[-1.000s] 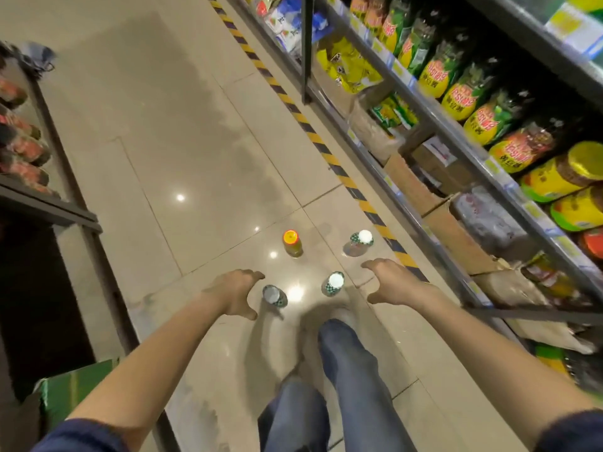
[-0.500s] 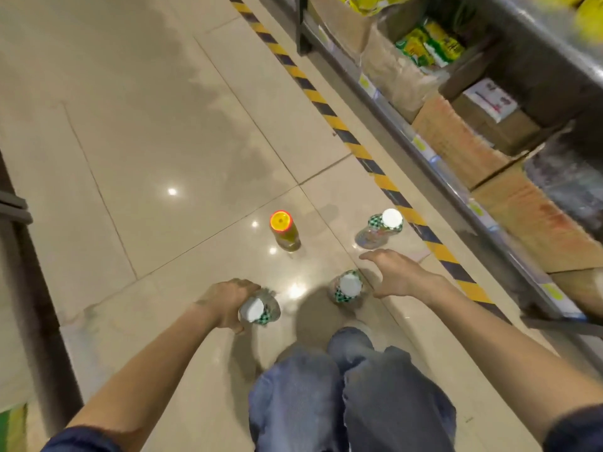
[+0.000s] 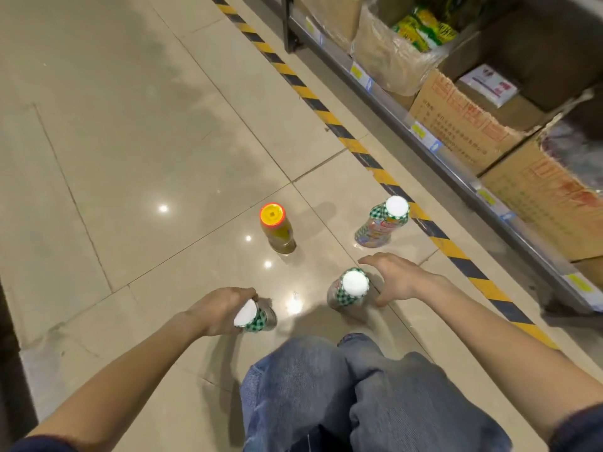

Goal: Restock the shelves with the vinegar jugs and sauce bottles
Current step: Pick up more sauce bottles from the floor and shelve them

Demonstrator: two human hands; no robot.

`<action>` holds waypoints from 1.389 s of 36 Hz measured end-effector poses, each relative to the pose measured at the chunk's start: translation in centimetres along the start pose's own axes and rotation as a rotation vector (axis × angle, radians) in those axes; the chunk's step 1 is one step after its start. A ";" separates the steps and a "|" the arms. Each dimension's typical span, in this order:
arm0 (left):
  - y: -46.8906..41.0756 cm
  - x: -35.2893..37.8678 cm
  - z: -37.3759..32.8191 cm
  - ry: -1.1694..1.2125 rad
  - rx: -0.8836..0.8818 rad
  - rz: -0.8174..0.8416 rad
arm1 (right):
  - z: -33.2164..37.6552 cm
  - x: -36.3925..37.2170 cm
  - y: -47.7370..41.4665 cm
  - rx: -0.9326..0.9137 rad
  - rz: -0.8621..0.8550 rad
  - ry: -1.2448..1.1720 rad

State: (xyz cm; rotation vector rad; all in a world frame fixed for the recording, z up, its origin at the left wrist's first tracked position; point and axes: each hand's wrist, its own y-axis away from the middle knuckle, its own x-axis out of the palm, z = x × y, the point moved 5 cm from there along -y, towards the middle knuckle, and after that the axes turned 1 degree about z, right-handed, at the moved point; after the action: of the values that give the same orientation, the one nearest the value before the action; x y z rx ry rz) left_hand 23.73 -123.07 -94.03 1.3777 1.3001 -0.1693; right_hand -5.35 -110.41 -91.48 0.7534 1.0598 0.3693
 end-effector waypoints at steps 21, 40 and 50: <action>6.5 -8.0 3.6 0.929 -0.383 -0.498 | -1.6 3.3 -2.4 -0.069 0.019 -0.282; 8.4 -9.5 2.6 1.162 -0.592 -0.793 | 0.8 5.7 -5.5 0.229 -0.347 -1.118; 10.4 -15.3 0.3 1.180 -0.617 -0.795 | 2.6 -0.6 -1.5 0.323 -0.432 -1.437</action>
State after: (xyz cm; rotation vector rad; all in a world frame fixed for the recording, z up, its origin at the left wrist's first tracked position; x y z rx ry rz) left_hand 25.96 -129.00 -76.61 0.2662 2.5463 0.5663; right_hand -3.42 -112.75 -91.42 0.7973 -0.1276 -0.6876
